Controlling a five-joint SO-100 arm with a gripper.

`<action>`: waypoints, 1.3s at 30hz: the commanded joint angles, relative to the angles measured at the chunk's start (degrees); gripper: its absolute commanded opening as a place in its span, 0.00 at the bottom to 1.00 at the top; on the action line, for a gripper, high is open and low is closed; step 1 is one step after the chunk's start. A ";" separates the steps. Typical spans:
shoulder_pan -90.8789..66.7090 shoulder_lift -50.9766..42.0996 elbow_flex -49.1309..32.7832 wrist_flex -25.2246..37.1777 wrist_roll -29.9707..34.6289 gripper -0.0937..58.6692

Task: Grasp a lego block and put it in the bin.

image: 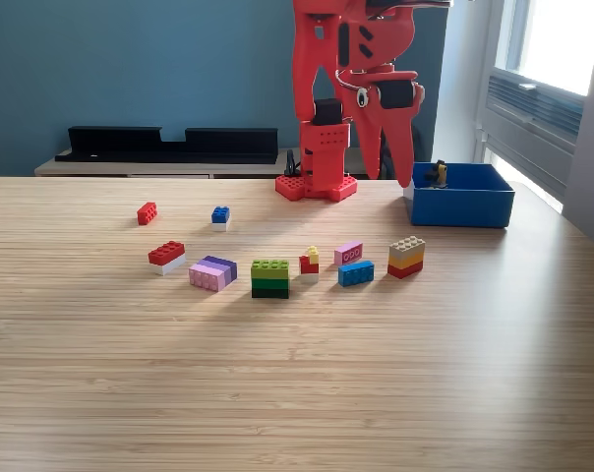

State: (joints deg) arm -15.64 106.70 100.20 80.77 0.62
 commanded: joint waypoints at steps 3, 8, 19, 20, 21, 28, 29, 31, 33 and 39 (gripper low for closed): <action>10.28 3.43 -2.90 -1.93 1.93 0.58; 19.51 3.34 -1.41 -4.48 4.83 0.57; 48.87 3.16 -2.37 -7.03 13.36 0.46; 51.50 3.16 -2.02 -7.03 13.97 0.46; 54.14 3.16 -1.76 -7.03 14.41 0.45; 69.79 3.60 4.75 -7.12 16.44 0.42; 72.07 3.60 5.89 -7.21 16.87 0.41; 75.67 3.69 8.00 -8.00 17.40 0.40; 78.05 3.16 9.23 -9.40 17.31 0.39; 80.42 3.08 11.95 -14.06 17.40 0.41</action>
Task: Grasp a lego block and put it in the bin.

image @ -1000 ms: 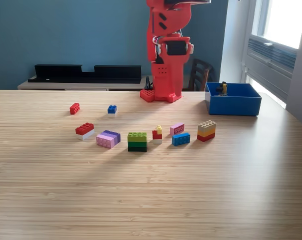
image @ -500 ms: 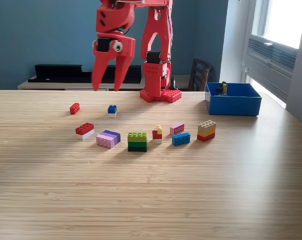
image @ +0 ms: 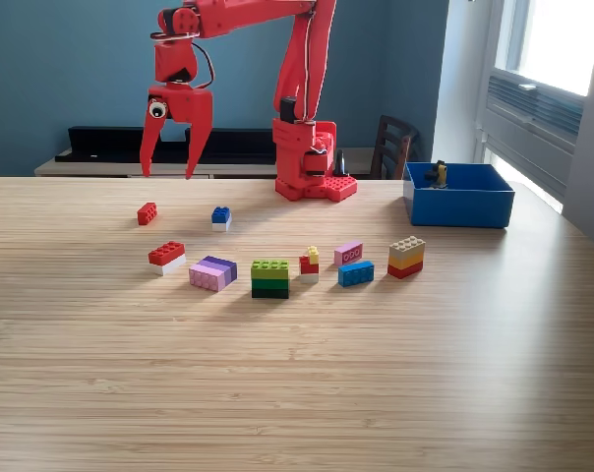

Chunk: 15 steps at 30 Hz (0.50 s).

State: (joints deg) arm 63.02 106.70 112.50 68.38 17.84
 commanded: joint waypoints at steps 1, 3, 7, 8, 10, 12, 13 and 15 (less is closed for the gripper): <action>1.85 3.08 -0.44 -1.67 0.26 0.41; 2.02 2.99 -1.14 -1.67 0.44 0.41; 2.72 2.81 -2.81 -2.64 0.79 0.40; 2.72 2.72 -3.16 -3.16 0.97 0.40; 2.72 2.55 -3.60 -4.39 1.23 0.40; 2.55 2.46 -3.25 -6.24 1.76 0.41; 2.37 2.46 -3.08 -7.21 1.93 0.41; 2.20 2.02 -2.72 -8.53 2.37 0.41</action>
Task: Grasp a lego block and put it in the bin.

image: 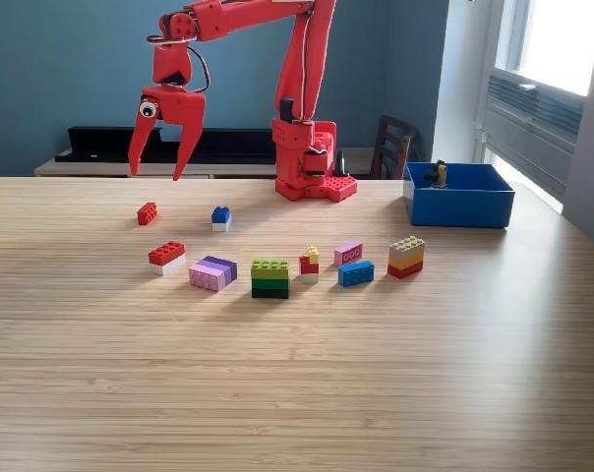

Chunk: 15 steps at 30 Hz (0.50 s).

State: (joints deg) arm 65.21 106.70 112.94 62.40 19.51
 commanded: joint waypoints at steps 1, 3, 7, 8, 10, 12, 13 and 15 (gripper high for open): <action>-0.18 1.23 -3.43 -2.64 0.79 0.41; -0.44 -1.23 -4.57 -2.55 0.88 0.40; -0.53 -7.56 -7.03 -2.55 0.70 0.39; -0.53 -8.96 -7.38 -2.55 0.62 0.38; -0.53 -11.95 -8.26 -2.55 0.44 0.38; -0.44 -14.33 -9.14 -2.55 0.18 0.37; -0.44 -15.47 -9.58 -2.55 0.18 0.36; -0.26 -17.40 -10.63 -2.55 0.09 0.35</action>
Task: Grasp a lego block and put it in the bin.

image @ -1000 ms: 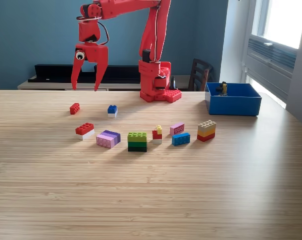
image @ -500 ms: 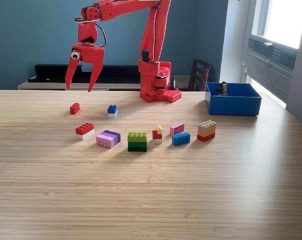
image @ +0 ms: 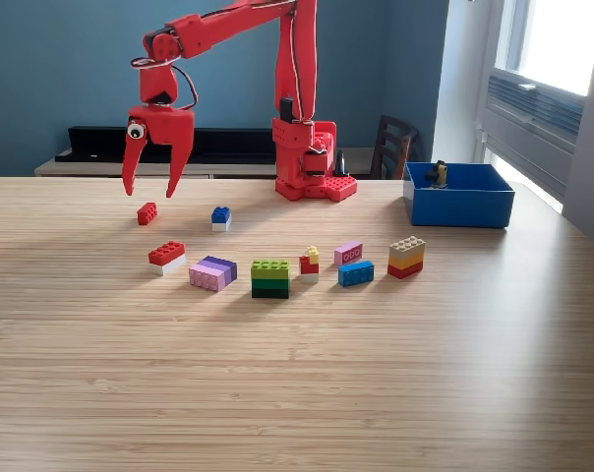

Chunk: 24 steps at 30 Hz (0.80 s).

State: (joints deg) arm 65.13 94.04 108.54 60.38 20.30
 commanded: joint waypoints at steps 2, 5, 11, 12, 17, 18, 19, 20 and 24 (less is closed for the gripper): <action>0.00 -6.24 -7.21 -0.53 -0.79 0.35; 0.09 -8.00 -8.61 -0.53 -0.97 0.35; 0.18 -10.02 -9.76 -0.53 -1.32 0.32; 0.18 -10.20 -9.76 -0.53 -1.32 0.31; 0.00 -11.25 -9.76 -0.53 -1.14 0.07; 0.00 -11.43 -9.67 -0.53 -1.05 0.07; 0.00 -11.60 -9.49 -0.53 -1.05 0.03; 0.00 -11.60 -9.32 -0.62 -1.05 0.01; 0.00 -11.78 -8.88 -0.88 -1.05 0.00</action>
State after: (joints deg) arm 65.21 81.56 102.22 60.38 19.60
